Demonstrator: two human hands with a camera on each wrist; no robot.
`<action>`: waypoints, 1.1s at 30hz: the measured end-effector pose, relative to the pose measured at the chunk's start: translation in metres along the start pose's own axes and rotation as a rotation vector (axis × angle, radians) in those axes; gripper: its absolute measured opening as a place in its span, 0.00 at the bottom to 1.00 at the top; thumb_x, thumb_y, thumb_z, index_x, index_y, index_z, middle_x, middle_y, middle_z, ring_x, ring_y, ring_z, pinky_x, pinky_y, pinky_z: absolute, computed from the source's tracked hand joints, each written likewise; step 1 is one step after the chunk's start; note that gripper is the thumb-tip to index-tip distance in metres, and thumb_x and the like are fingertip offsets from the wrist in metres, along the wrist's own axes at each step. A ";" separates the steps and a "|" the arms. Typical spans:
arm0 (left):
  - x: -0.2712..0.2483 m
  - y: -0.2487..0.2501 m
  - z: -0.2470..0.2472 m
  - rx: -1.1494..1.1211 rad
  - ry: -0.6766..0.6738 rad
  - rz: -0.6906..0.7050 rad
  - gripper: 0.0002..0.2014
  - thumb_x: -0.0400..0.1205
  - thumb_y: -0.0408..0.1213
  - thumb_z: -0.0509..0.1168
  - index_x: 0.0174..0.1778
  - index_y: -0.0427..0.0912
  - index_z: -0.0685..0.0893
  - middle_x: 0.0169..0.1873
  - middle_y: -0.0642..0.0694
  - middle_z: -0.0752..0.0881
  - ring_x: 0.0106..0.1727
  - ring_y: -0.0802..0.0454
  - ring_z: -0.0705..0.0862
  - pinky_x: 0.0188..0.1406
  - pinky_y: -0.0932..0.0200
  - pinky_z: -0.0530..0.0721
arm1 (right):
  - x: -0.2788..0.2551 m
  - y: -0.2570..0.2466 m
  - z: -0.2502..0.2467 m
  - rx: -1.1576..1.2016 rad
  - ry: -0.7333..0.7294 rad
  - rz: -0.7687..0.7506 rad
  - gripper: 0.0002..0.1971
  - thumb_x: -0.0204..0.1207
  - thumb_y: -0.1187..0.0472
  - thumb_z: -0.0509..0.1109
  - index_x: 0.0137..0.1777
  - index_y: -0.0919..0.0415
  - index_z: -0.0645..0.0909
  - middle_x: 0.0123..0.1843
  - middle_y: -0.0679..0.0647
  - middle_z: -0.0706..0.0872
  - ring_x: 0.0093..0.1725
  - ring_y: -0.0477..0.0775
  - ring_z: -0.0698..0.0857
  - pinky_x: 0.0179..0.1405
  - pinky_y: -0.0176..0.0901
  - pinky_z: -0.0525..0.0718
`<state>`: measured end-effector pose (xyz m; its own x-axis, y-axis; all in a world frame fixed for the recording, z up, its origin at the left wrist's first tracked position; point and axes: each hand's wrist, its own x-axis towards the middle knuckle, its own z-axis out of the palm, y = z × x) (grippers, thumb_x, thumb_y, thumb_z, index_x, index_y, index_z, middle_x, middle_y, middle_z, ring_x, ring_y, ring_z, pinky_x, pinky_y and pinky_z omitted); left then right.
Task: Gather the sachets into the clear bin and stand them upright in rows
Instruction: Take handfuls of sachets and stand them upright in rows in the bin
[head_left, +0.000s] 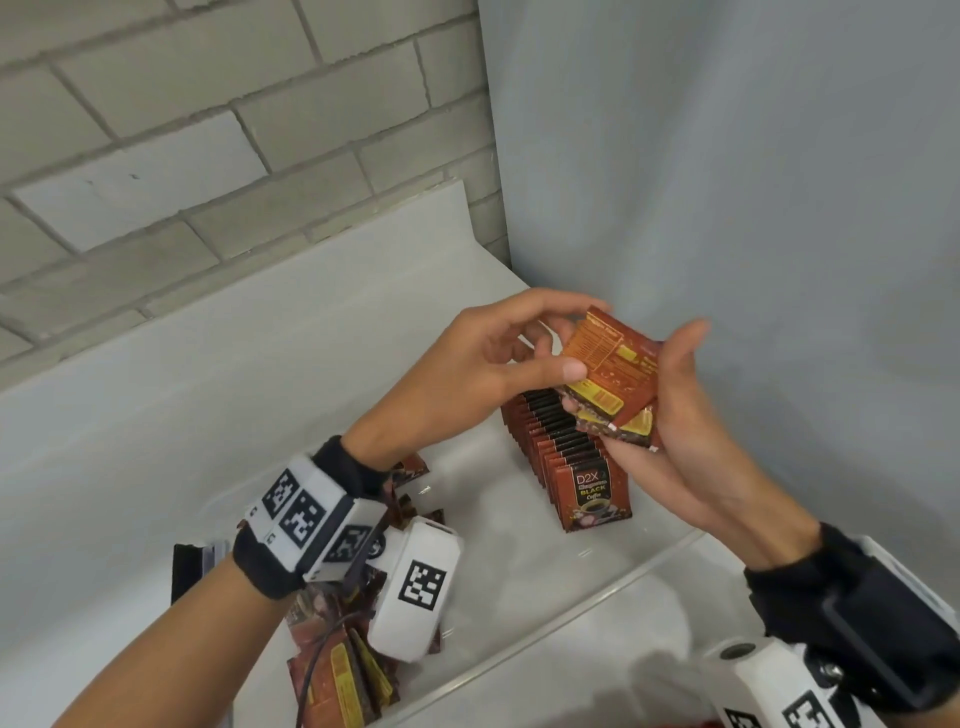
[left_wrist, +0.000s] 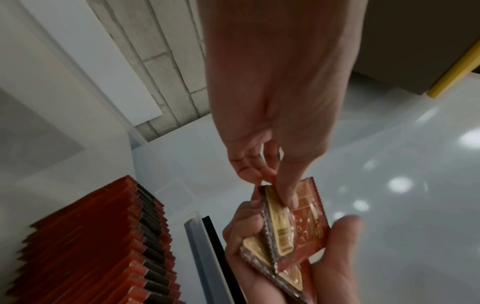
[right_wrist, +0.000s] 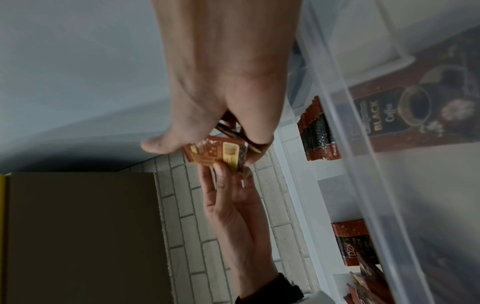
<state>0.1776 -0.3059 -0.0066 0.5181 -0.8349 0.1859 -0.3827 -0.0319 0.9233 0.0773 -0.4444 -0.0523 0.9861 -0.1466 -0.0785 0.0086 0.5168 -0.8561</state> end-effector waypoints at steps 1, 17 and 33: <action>0.000 0.000 -0.001 -0.001 0.003 0.013 0.15 0.78 0.28 0.70 0.61 0.37 0.83 0.48 0.35 0.83 0.42 0.46 0.77 0.49 0.43 0.80 | 0.000 0.001 0.000 0.015 -0.031 -0.001 0.54 0.48 0.19 0.68 0.68 0.57 0.81 0.63 0.57 0.85 0.61 0.52 0.84 0.64 0.47 0.80; -0.004 -0.005 -0.010 0.022 -0.045 0.028 0.07 0.79 0.24 0.65 0.42 0.39 0.86 0.52 0.46 0.81 0.57 0.53 0.81 0.49 0.56 0.87 | -0.006 -0.007 -0.001 0.026 -0.054 0.164 0.17 0.69 0.54 0.72 0.57 0.59 0.86 0.53 0.59 0.90 0.51 0.54 0.88 0.53 0.44 0.86; -0.011 0.003 -0.005 -0.006 -0.032 -0.166 0.16 0.75 0.27 0.74 0.56 0.43 0.82 0.56 0.44 0.84 0.53 0.30 0.82 0.56 0.40 0.85 | 0.000 -0.004 -0.001 0.127 0.045 0.010 0.12 0.67 0.65 0.72 0.49 0.55 0.78 0.49 0.60 0.90 0.47 0.56 0.89 0.43 0.44 0.88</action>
<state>0.1740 -0.2942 -0.0039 0.5489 -0.8357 0.0200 -0.2893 -0.1674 0.9425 0.0775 -0.4472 -0.0491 0.9779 -0.1767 -0.1118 0.0225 0.6207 -0.7837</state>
